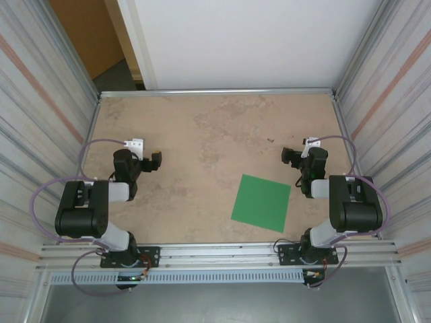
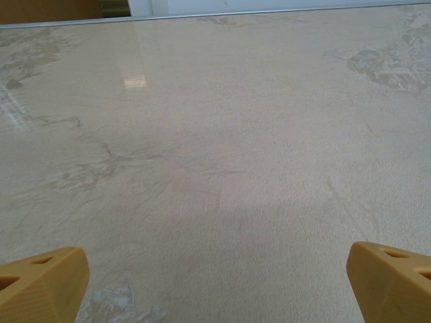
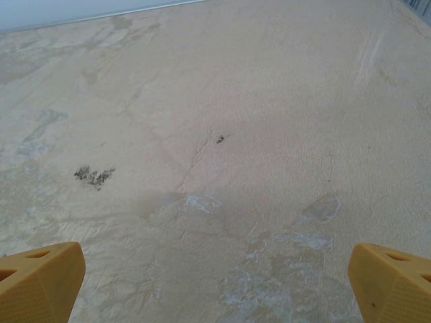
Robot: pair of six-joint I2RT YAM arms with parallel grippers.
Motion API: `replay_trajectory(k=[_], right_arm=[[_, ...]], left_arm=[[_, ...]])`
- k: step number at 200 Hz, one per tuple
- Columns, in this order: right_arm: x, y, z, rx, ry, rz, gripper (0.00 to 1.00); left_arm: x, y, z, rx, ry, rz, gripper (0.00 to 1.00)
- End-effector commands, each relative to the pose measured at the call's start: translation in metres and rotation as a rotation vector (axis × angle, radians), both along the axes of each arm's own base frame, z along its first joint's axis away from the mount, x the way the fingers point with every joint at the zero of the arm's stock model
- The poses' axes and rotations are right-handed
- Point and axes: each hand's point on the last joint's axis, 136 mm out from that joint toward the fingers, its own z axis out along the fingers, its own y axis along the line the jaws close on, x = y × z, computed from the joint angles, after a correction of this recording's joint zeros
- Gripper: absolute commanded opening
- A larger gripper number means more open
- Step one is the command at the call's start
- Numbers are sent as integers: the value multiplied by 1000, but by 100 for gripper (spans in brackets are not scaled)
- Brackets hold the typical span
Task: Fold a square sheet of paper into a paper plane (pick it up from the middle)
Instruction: Move the square sheet of paper to the center of the table.
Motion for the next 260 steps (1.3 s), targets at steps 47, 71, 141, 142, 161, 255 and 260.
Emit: replay_trajectory(k=[47, 71, 141, 142, 161, 255, 260], right_arm=[[9, -3, 34, -54, 50, -26, 99], [11, 6, 70, -61, 22, -54, 99], [-46, 60, 83, 331, 549, -167, 99], [-47, 61, 82, 336, 557, -164, 99], [-71, 88, 72, 449, 675, -99, 93], [-189, 111, 0, 556, 957, -123, 59], [-193, 109, -3, 552, 963, -132, 58]], left_arm=[[1, 14, 33, 22, -18, 86, 99], [-9, 18, 60, -24, -9, 134, 99], [-41, -33, 119, -445, 252, 56, 99], [-41, -34, 119, -453, 255, 55, 99], [-44, -52, 117, -563, 327, -2, 99], [-65, -236, 65, -535, 652, -256, 66], [-67, -244, 61, -536, 664, -264, 64]])
